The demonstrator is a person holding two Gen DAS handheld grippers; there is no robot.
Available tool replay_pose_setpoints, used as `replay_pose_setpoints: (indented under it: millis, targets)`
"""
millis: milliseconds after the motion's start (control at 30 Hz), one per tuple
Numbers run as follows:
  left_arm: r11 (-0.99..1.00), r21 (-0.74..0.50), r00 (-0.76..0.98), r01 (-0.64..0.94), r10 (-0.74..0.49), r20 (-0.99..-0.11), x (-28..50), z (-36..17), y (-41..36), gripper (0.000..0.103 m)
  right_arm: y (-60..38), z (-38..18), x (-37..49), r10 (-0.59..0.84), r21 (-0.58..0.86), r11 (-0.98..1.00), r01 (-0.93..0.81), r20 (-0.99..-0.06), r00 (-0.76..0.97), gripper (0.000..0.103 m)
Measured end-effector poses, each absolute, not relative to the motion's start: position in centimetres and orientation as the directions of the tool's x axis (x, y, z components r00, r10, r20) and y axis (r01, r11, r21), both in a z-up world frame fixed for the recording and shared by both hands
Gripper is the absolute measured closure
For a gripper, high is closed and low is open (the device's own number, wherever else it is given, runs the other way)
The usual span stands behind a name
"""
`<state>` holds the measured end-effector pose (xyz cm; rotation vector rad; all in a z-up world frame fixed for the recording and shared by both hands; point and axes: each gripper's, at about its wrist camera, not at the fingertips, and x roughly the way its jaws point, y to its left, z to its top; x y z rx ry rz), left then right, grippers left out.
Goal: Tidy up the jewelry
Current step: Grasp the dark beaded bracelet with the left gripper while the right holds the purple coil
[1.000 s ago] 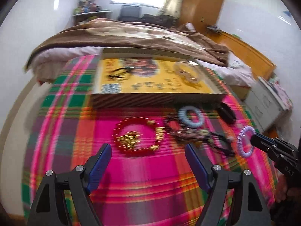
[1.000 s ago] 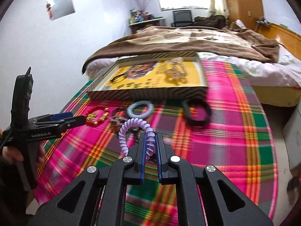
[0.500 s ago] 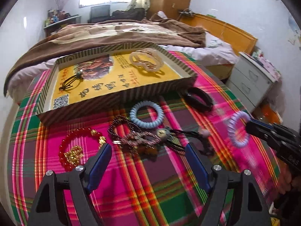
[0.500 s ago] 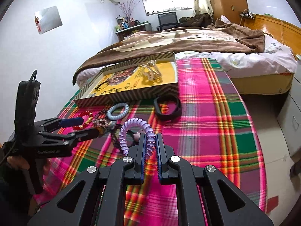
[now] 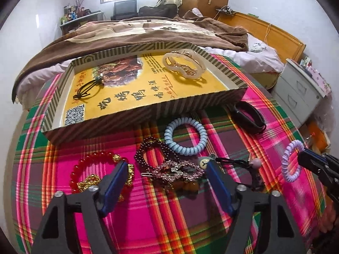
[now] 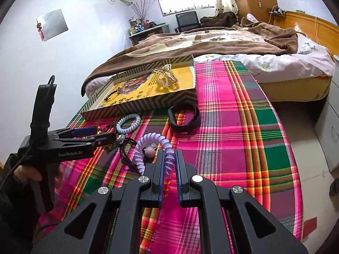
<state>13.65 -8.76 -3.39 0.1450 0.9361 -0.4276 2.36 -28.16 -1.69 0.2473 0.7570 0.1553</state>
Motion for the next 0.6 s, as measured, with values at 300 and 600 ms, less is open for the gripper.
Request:
replay_pose_setpoints:
  millis: [300,600]
  targets:
    - [0.904,-0.065,0.524,0.423,-0.303,-0.796,13.5,-3.0,-8.5,0.066,-28.2,-1.9,2.6,0.225,0.279,0.959,-0.044,-0.660,0.716,0.093]
    - [0.900,-0.083,0.531,0.427,-0.324,-0.783,12.4,-2.4,-7.6,0.087,-28.2,-1.9,2.6,0.222,0.278,0.960,-0.040,-0.661,0.717,0.093]
